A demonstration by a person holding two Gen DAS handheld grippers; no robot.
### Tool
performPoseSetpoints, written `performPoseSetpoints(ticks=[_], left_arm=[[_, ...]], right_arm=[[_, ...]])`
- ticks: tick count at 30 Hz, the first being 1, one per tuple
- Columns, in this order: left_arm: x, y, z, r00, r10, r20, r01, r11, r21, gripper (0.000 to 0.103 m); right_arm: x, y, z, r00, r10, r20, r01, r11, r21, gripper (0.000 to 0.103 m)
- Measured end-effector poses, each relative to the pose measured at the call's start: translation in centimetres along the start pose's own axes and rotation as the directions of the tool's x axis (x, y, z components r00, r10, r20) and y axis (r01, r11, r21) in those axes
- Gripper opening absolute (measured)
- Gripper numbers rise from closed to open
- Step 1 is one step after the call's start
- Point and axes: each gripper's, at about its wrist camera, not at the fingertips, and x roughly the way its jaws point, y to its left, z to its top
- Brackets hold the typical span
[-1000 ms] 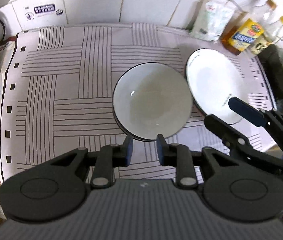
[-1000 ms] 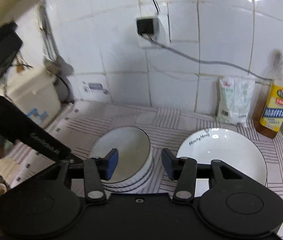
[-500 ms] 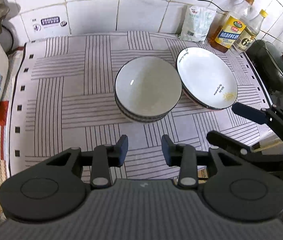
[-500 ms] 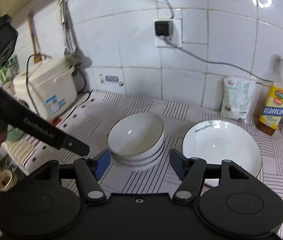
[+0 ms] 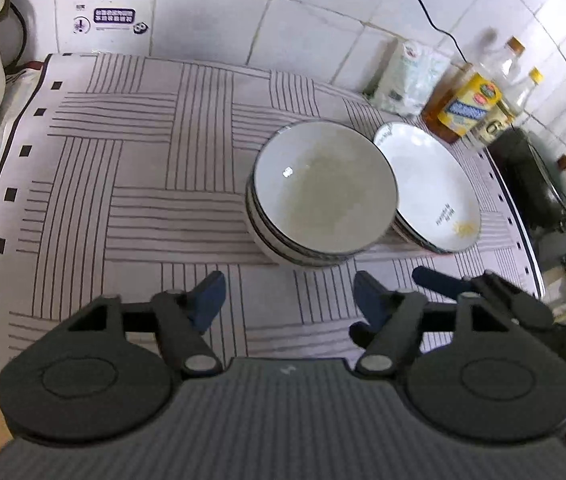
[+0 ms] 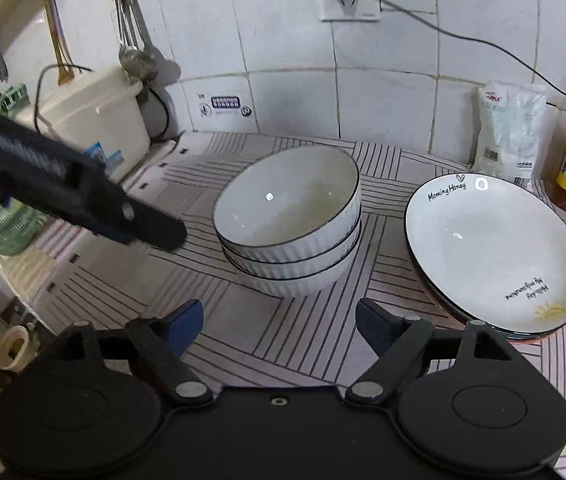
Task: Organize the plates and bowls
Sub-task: 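Move both tools to the stack of three white bowls, then close both grippers on the rim of the bowl stack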
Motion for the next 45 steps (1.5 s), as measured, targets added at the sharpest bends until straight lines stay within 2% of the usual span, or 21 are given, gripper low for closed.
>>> performPoseSetpoints(ticks=[4, 6, 8, 12, 15, 16, 19, 21, 25, 29, 30, 32, 36, 45], left_arm=[[0.7, 0.8, 0.1, 0.998, 0.034, 0.058, -0.034, 0.999, -0.004, 0.081], [1.4, 1.1, 0.2, 0.995, 0.074, 0.074, -0.074, 0.997, -0.005, 0.093], [2.3, 1.3, 0.5, 0.993, 0.094, 0.068, -0.094, 0.996, -0.008, 0.093], [3.5, 1.5, 1.5, 0.993, 0.070, 0.096, -0.068, 0.997, -0.025, 0.093], [4.3, 1.8, 2.3, 0.994, 0.012, 0.107, -0.006, 0.999, -0.051, 0.093], [4.8, 2.0, 2.7, 0.996, -0.012, 0.093, 0.018, 0.998, -0.063, 0.091], [6.5, 2.2, 3.6, 0.999, -0.008, 0.048, 0.013, 0.995, -0.098, 0.086], [7.4, 2.2, 4.1, 0.999, -0.025, 0.029, 0.027, 0.995, -0.097, 0.074], [9.1, 2.5, 4.4, 0.999, -0.038, -0.009, 0.037, 0.994, -0.105, 0.062], [10.7, 3.5, 4.4, 0.998, -0.046, -0.043, 0.038, 0.987, -0.156, 0.036], [11.0, 3.9, 4.3, 0.996, -0.080, -0.047, 0.069, 0.979, -0.194, 0.035], [11.2, 4.4, 4.1, 0.995, -0.094, -0.037, 0.083, 0.971, -0.223, 0.035], [11.2, 4.4, 3.8, 0.995, -0.097, -0.018, 0.091, 0.972, -0.216, 0.034], [10.4, 3.5, 3.6, 0.998, -0.067, -0.023, 0.063, 0.988, -0.143, 0.034]], right_arm=[[2.4, 0.1, -1.2, 0.999, -0.022, 0.029, 0.023, 0.999, -0.038, 0.087], [3.7, 0.0, -1.8, 0.999, -0.028, 0.046, 0.031, 0.998, -0.051, 0.087], [4.7, -0.2, -2.0, 0.999, -0.030, 0.041, 0.032, 0.998, -0.053, 0.087], [6.3, -0.3, -2.3, 0.999, -0.013, 0.034, 0.015, 0.998, -0.068, 0.087], [7.6, -0.3, -2.5, 0.999, -0.006, 0.044, 0.009, 0.997, -0.075, 0.087], [7.9, -0.2, -2.5, 0.999, -0.012, 0.052, 0.017, 0.997, -0.081, 0.087], [8.9, 0.2, -2.4, 0.998, -0.017, 0.062, 0.025, 0.991, -0.130, 0.086], [9.3, 0.5, -2.2, 0.996, -0.026, 0.082, 0.039, 0.984, -0.172, 0.086], [9.5, -0.2, -1.6, 0.993, -0.040, 0.114, 0.053, 0.992, -0.116, 0.086], [10.0, -0.5, -1.1, 0.994, -0.018, 0.104, 0.031, 0.992, -0.123, 0.088], [10.2, -0.5, -1.0, 0.995, -0.015, 0.099, 0.027, 0.992, -0.121, 0.088], [10.4, -0.7, -0.8, 0.996, -0.005, 0.093, 0.015, 0.994, -0.112, 0.090], [10.8, -0.7, -0.3, 0.996, 0.002, 0.085, 0.008, 0.993, -0.119, 0.093], [10.2, -0.3, 0.0, 0.996, 0.014, 0.090, -0.003, 0.992, -0.130, 0.092]])
